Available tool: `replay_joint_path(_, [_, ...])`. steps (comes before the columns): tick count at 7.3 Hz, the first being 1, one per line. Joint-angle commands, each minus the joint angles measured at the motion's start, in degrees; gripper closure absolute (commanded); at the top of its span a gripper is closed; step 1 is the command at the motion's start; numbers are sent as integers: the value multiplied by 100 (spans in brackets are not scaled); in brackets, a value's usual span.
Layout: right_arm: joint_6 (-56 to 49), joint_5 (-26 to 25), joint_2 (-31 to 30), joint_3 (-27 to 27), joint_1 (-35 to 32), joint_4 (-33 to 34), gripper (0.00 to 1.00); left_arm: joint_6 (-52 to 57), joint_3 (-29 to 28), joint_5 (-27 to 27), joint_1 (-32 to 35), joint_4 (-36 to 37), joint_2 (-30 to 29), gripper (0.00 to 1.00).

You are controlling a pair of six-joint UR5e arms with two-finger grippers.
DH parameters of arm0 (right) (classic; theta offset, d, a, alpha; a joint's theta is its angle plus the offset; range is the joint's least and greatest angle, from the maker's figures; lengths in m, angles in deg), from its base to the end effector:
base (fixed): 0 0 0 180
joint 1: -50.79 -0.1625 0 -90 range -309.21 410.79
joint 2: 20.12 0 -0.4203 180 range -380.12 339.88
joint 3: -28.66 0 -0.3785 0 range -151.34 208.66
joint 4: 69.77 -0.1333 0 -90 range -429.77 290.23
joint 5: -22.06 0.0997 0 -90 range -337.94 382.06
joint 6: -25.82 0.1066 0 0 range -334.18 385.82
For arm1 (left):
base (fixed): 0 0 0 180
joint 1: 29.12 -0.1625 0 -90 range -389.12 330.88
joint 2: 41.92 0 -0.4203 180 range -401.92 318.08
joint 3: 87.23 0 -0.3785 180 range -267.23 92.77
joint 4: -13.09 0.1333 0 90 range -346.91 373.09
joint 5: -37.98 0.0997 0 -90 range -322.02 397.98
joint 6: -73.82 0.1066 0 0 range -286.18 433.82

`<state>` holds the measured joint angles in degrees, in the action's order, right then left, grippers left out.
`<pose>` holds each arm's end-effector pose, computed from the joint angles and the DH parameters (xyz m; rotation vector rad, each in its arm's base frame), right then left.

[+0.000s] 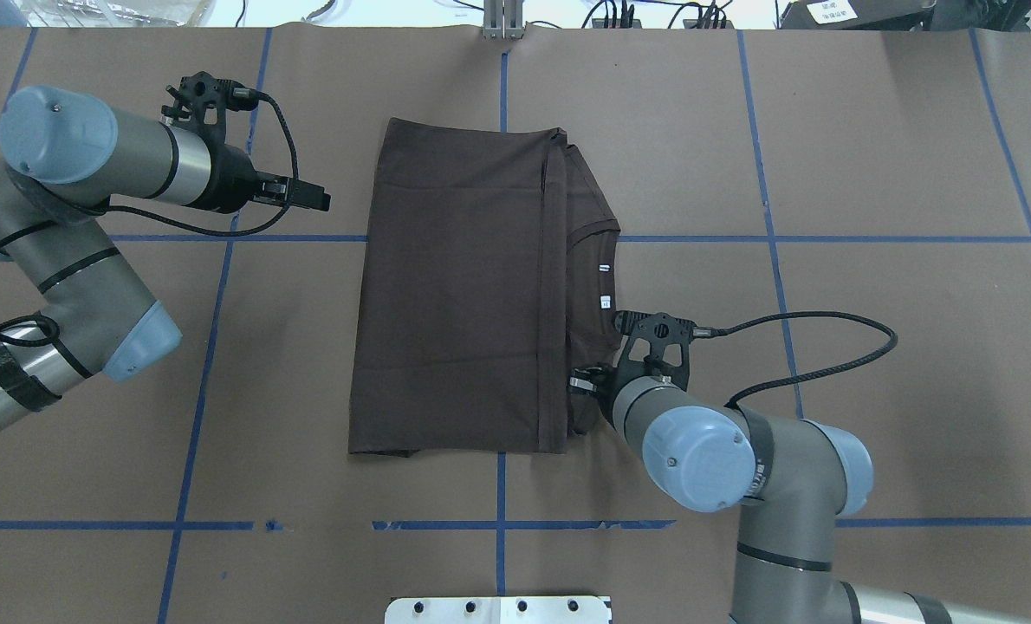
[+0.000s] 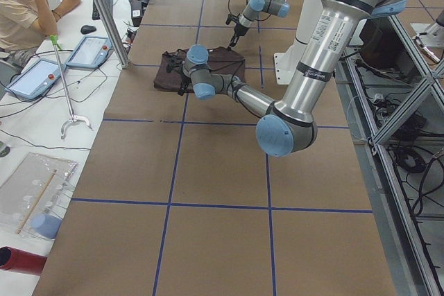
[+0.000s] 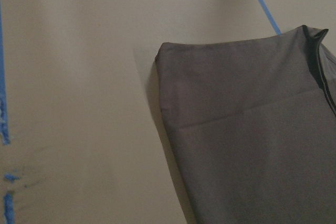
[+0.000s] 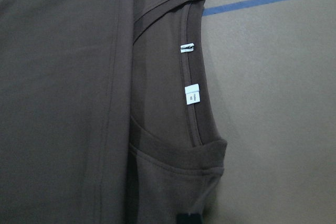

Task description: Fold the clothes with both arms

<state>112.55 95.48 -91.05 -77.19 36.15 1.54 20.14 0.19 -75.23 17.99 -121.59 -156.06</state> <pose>-0.5286 -0.3073 0.3234 0.4108 -0.8793 0.3180 0.3781 -0.5411 0.3552 0.4893 1.0867 0.0686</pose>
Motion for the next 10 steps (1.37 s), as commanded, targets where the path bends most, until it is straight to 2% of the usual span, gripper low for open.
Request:
replay_joint_path(1, [-68, -38, -491, -305, 137, -21, 100, -28, 12, 10, -70, 3, 32, 0])
replay_joint_path(2, [-68, -38, -492, -314, 137, -21, 100, -45, 12, 10, -88, 3, 24, 0])
replay_joint_path(3, [-8, -151, -474, -340, 215, -12, 19, -45, 3, 10, -97, 3, 24, 0])
replay_joint_path(4, [-33, -430, -457, -375, 285, 5, 0, -45, 3, 10, -97, 3, 32, 0])
replay_joint_path(5, [-190, -250, -422, -506, 286, 49, 0, -80, 12, 45, -123, 12, 24, 0])
replay_joint_path(6, [-670, -101, -378, -638, 321, 415, 0, -98, 29, 141, -176, 55, 24, 0])
replay_joint_path(7, [-979, -143, -256, -674, 339, 680, 0, -116, 38, 255, -228, 56, 24, 0])
replay_joint_path(8, [-1304, -491, -254, -674, 548, 795, 0, -116, 30, 274, -238, 56, 32, 0])
replay_joint_path(9, [-1569, -825, -228, -683, 759, 805, 4, -116, 30, 300, -238, 56, 50, 0])
replay_joint_path(10, [-1615, -924, -185, -631, 1065, 805, 21, -116, 30, 300, -246, 64, 59, 0])
